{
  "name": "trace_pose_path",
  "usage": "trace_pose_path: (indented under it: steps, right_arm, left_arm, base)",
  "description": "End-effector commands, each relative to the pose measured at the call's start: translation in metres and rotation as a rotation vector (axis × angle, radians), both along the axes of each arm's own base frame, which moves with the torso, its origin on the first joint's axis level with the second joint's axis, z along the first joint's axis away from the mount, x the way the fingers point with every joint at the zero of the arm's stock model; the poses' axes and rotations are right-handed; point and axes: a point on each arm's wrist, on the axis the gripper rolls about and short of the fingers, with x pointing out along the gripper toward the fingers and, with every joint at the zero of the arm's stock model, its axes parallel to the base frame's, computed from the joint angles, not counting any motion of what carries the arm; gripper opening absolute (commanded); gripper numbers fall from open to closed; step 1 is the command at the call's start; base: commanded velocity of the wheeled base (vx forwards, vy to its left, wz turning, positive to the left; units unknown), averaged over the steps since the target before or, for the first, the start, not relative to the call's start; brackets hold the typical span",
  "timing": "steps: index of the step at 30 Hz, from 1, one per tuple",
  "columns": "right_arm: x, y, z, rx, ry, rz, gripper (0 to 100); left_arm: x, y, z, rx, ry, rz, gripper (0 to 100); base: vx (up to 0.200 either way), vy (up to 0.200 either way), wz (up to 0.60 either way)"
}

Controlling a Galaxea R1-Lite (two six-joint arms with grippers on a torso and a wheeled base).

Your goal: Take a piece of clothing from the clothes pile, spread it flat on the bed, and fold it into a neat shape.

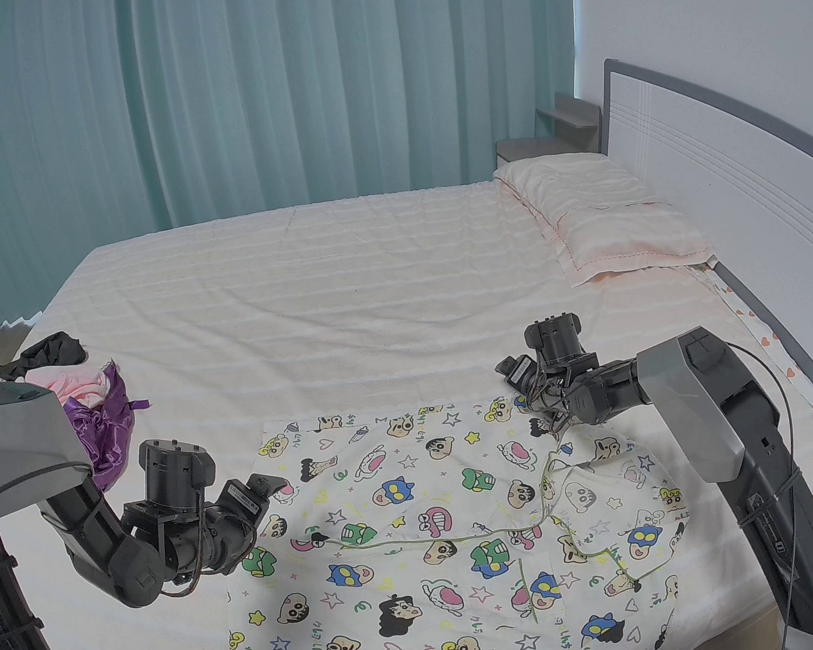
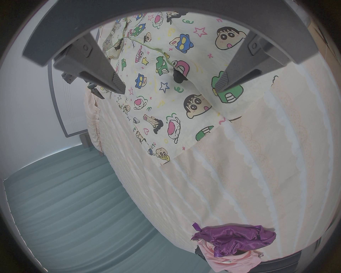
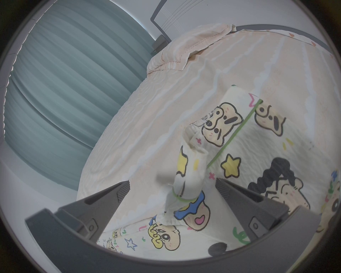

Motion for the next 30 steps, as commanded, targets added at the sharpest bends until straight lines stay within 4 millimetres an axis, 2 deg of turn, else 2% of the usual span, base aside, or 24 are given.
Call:
trace_pose_path:
  steps: [1, 7, 12, 14, 16, 17, 19, 20, 21, 24, 26, 29, 30]
  right_arm:
    - [0.006, -0.001, 0.013, 0.040, -0.102, -0.009, 100]
    - [0.006, 0.010, 0.051, 0.079, -0.245, -0.012, 100]
    - [0.002, 0.024, 0.047, 0.083, -0.254, 0.015, 100]
    - [0.002, 0.024, 0.042, 0.075, -0.255, 0.017, 100]
    - [0.004, 0.020, 0.047, 0.062, -0.282, 0.014, 100]
    - [0.005, 0.016, 0.054, 0.054, -0.302, 0.006, 100]
    - [0.007, 0.005, 0.087, 0.049, -0.367, -0.022, 100]
    - [0.000, -0.002, 0.094, 0.033, -0.347, -0.026, 100]
    - [-0.004, -0.004, 0.093, 0.024, -0.325, -0.023, 100]
    - [-0.050, -0.023, 0.090, -0.052, -0.218, 0.050, 100]
    - [-0.069, -0.029, 0.090, -0.075, -0.235, 0.091, 100]
    - [-0.117, -0.045, 0.087, -0.158, -0.273, 0.177, 100]
    - [-0.127, -0.048, 0.083, -0.178, -0.262, 0.197, 100]
  left_arm:
    - [0.000, 0.000, -0.001, -0.002, 0.002, 0.001, 100]
    - [-0.001, 0.000, 0.000, -0.001, 0.000, 0.000, 100]
    - [-0.001, 0.000, 0.000, -0.003, -0.009, 0.000, 100]
    - [-0.001, 0.001, 0.000, -0.004, -0.012, 0.001, 100]
    - [-0.002, 0.001, 0.001, -0.007, -0.022, 0.001, 100]
    - [-0.003, 0.001, 0.001, -0.008, -0.026, 0.000, 100]
    - [-0.005, 0.000, 0.001, -0.011, -0.038, -0.010, 100]
    - [-0.007, 0.000, 0.001, -0.015, -0.045, -0.015, 100]
    - [-0.007, 0.000, 0.001, -0.016, -0.050, -0.015, 100]
    - [-0.011, 0.000, 0.001, -0.020, -0.077, -0.017, 100]
    - [-0.012, 0.000, 0.001, -0.023, -0.083, -0.020, 100]
    - [-0.019, -0.005, 0.000, -0.015, -0.076, -0.043, 100]
    - [-0.020, -0.006, 0.000, -0.012, -0.072, -0.050, 100]
  base:
    - [0.000, 0.000, 0.00]
    - [0.000, 0.000, 0.00]
    - [0.000, 0.000, 0.00]
    - [0.000, 0.000, 0.00]
    - [0.000, 0.000, 0.00]
    - [0.000, 0.000, 0.00]
    - [0.000, 0.000, 0.00]
    - [0.000, 0.000, 0.00]
    - [0.000, 0.000, 0.00]
    - [0.000, 0.000, 0.00]
    - [0.000, 0.000, 0.00]
    - [-0.133, 0.000, 0.00]
    - [-0.200, 0.000, 0.00]
